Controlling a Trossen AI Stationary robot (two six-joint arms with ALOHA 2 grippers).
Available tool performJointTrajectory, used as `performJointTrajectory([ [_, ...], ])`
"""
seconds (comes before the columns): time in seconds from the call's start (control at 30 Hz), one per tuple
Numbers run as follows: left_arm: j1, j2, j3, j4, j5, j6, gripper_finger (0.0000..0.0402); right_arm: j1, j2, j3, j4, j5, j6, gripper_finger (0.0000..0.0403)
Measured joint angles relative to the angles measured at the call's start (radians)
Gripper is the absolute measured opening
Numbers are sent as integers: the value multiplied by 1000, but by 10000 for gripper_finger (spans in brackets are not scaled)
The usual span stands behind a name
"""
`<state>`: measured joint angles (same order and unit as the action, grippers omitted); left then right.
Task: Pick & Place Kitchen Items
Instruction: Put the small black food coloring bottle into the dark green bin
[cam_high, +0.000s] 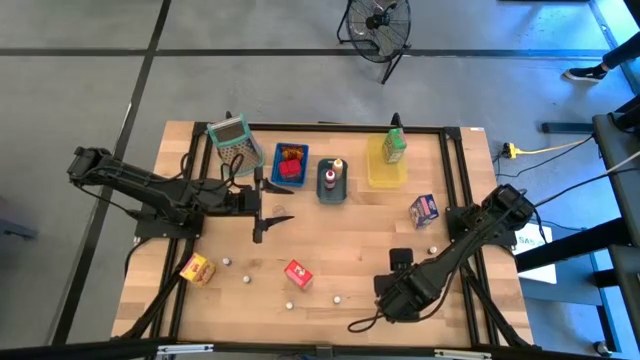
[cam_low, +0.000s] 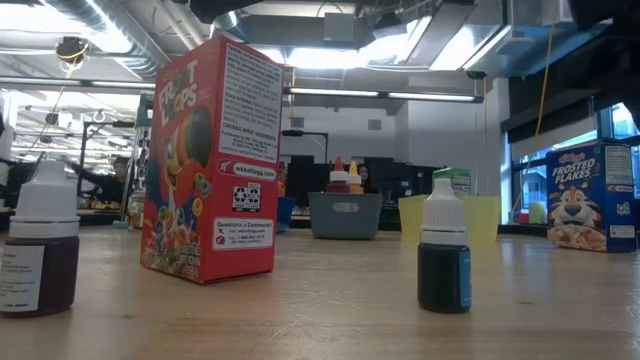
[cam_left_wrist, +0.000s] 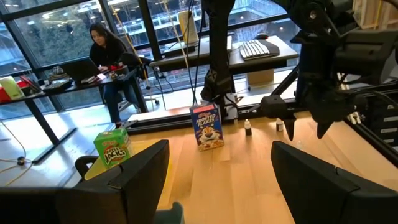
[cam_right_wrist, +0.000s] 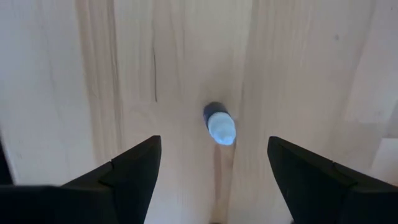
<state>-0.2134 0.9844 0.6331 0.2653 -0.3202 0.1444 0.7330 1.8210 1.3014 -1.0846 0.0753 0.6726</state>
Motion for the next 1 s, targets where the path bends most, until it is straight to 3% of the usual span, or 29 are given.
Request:
performJointTrajectory([
  [0.6,0,0,0,0,0,0,278,-5,-1,-55,73,-22,-8,295],
  [1.0,0,0,0,0,0,0,278,-15,-75,-187,232,-30,-3,295],
])
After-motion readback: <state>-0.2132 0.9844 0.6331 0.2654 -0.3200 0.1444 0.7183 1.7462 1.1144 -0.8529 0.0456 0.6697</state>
